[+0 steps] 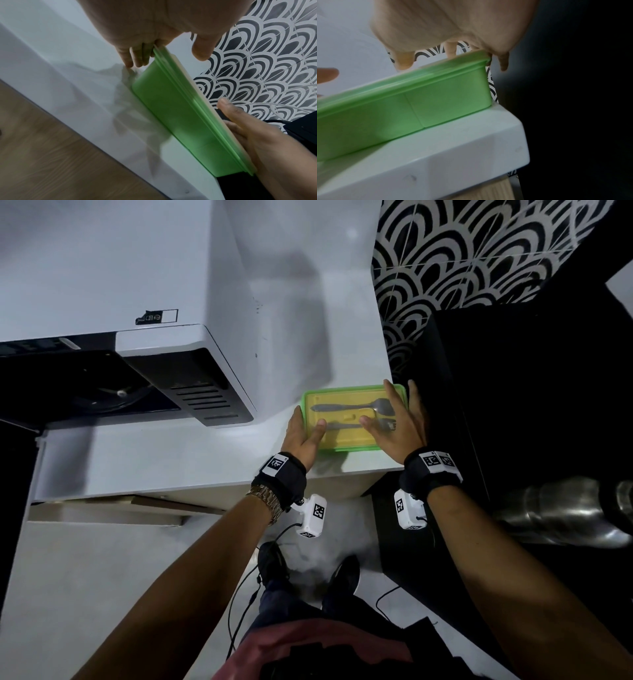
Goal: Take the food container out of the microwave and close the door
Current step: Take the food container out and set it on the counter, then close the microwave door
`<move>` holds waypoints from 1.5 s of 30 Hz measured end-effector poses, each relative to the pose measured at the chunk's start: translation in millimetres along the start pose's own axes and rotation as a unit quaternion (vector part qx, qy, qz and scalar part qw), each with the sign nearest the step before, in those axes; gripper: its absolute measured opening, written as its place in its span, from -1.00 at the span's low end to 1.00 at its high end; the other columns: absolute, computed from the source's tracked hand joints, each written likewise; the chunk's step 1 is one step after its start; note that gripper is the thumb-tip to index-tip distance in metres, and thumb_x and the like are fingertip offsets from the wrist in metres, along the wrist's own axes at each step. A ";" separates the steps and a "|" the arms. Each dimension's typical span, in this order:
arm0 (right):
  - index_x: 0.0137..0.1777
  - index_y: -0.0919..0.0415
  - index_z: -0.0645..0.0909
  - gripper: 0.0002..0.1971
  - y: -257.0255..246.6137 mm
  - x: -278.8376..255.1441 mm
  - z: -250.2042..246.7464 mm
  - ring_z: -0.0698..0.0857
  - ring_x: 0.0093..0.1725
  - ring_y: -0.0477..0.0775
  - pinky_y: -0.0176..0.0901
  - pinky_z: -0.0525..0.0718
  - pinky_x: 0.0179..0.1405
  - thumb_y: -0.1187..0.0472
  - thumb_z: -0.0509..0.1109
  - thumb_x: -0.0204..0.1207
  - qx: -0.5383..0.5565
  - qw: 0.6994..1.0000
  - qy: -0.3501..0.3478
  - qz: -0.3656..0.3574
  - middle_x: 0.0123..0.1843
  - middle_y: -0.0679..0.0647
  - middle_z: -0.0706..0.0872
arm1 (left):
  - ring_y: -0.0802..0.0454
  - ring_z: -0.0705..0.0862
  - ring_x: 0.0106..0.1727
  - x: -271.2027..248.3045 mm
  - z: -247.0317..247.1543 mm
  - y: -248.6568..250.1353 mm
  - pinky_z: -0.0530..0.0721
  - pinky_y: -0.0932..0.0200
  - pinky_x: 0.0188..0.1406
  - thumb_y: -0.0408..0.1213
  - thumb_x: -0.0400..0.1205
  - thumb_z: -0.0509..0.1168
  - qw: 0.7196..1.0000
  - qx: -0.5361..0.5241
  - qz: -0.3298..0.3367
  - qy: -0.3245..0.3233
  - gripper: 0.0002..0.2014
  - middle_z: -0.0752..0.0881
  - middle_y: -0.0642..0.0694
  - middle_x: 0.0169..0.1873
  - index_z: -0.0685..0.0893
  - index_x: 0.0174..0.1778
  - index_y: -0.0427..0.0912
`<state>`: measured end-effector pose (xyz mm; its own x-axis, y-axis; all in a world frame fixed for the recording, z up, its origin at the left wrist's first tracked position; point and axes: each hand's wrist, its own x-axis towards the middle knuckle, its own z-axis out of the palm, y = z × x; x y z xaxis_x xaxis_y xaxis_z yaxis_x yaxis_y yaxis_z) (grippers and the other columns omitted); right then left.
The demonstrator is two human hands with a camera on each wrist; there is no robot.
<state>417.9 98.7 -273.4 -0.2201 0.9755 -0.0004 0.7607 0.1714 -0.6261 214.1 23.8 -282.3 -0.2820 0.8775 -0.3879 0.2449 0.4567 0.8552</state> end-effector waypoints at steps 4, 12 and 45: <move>0.63 0.17 0.42 -0.18 -13.8 -0.9 -4.3 0.36 0.61 0.42 0.44 0.35 0.56 -0.30 0.40 0.47 -0.031 0.996 0.053 -0.071 0.70 0.37 0.28 | -0.07 0.12 0.76 -10.7 -6.9 4.0 0.12 -0.13 0.74 0.19 0.70 0.15 1.000 0.004 0.015 0.012 -0.21 0.11 -0.11 0.76 -0.03 0.75 -0.07; 0.52 0.26 0.55 -0.32 -48.0 -16.5 17.3 0.46 0.59 0.29 0.28 0.43 0.56 -0.19 0.35 0.52 0.006 0.981 -0.002 -0.196 0.57 0.27 0.54 | 0.00 0.14 0.75 -34.1 -25.7 2.0 0.15 -0.10 0.73 0.18 0.70 0.17 0.998 -0.010 0.031 0.060 -0.26 0.15 -0.04 0.75 0.06 0.74 0.04; 0.38 0.24 0.66 -0.51 -386.4 -129.3 208.6 0.61 0.47 0.24 0.13 0.56 0.37 0.00 0.50 0.52 0.095 0.848 -0.132 -0.505 0.46 0.21 0.66 | 0.03 0.39 0.62 -209.8 -272.0 -167.7 0.51 0.00 0.48 0.03 0.56 0.40 0.925 -0.096 -0.061 0.362 -0.17 0.42 -0.10 0.63 0.21 0.70 -0.12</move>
<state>25.0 -122.5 -194.1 -0.8488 0.2750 0.4516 -0.0043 0.8505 -0.5259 -20.1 -276.7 -250.9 -0.8612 0.4618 -0.2122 0.0212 0.4499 0.8928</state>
